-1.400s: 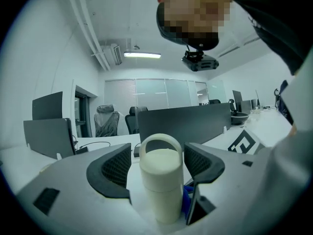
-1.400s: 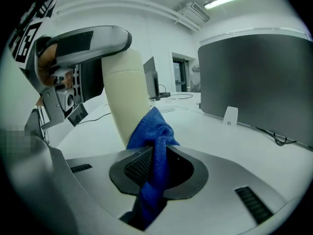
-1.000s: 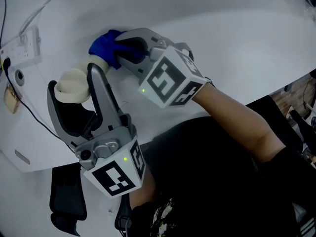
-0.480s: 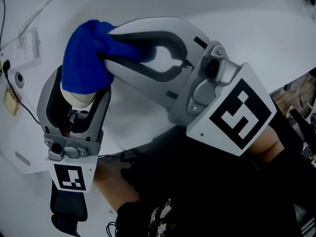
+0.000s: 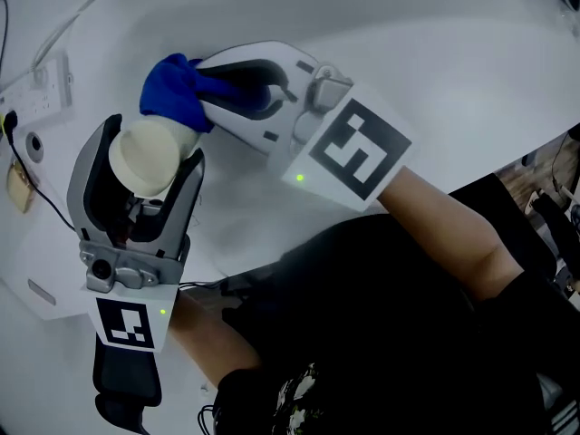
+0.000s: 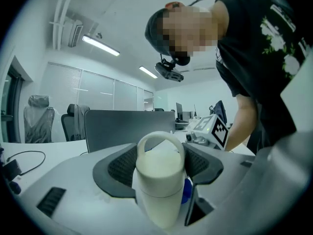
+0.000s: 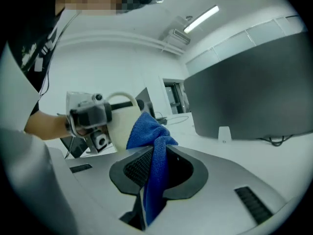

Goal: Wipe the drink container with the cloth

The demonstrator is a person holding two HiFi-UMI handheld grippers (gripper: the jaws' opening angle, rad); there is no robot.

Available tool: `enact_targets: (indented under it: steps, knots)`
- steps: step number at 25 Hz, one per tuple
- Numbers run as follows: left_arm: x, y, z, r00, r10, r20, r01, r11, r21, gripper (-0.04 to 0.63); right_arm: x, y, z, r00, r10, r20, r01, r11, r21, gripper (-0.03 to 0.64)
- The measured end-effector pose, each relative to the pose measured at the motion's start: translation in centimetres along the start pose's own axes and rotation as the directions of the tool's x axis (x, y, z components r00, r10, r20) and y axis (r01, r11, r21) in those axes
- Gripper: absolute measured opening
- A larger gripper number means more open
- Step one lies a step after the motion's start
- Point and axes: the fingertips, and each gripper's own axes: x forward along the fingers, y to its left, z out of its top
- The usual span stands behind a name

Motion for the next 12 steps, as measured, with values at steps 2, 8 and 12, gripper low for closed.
enact_targets:
  steps: [2, 8, 12]
  knots:
    - [0.0, 0.1, 0.0, 1.000, 0.001, 0.007, -0.001, 1.000, -0.002, 0.285, 0.9, -0.8, -2.1, 0.997, -0.026, -0.075, 0.024, 0.999, -0.027, 0.054]
    - [0.0, 0.2, -0.1, 1.000, 0.027, -0.004, -0.027, 1.000, -0.015, 0.287, 1.8, -1.5, -5.9, 0.974, -0.077, -0.212, 0.031, 0.977, -0.210, 0.054]
    - [-0.4, 0.6, -0.2, 0.990, 0.135, -0.052, -0.134, 0.991, 0.009, 0.298, 1.9, -1.4, -5.9, 0.978, -0.063, -0.197, 0.023, 0.980, -0.198, 0.055]
